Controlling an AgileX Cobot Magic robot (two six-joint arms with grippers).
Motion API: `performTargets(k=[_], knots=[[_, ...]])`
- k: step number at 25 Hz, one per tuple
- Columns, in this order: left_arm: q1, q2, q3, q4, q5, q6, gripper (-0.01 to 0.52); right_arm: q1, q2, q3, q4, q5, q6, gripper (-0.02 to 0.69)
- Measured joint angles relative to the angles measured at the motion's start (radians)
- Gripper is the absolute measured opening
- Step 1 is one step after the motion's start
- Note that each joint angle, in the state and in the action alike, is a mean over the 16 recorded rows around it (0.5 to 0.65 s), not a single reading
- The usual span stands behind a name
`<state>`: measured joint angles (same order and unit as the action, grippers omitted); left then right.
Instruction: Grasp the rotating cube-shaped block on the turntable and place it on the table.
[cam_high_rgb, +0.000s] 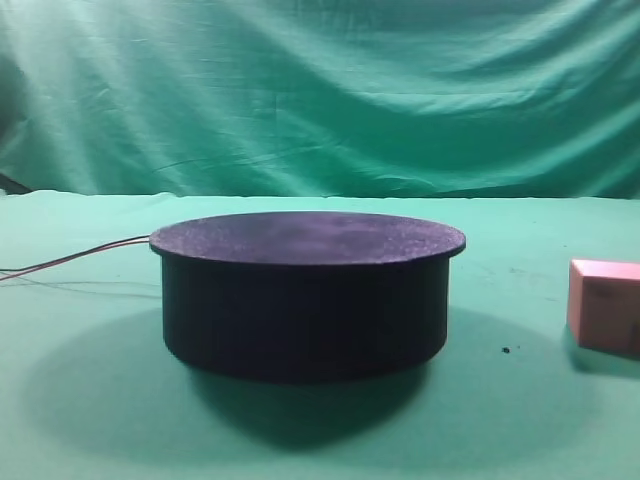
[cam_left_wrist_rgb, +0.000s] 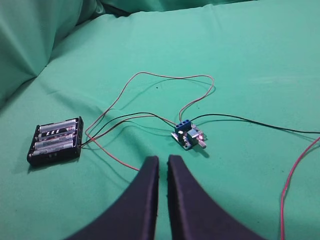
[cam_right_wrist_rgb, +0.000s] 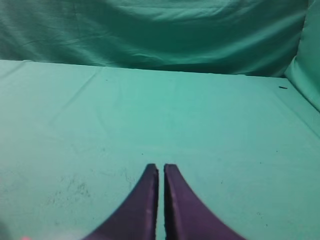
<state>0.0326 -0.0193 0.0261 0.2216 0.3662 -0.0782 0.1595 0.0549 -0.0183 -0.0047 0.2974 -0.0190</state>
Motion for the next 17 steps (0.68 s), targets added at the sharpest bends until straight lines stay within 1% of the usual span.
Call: performTargets(k=[5,10,17], knots=[[0.0,0.0,0.0,0.0,0.0,0.0,0.0,-0.004,-0.056,0.042,0.0,0.037,0.001,0.022],[0.0,0.0,0.0,0.0,0.0,0.0,0.0,-0.004,-0.064,0.044,0.001,0.079,0.001,0.037],[0.0,0.0,0.0,0.0,0.0,0.0,0.0,-0.004,-0.064,0.044,0.002,0.089,0.002,0.046]])
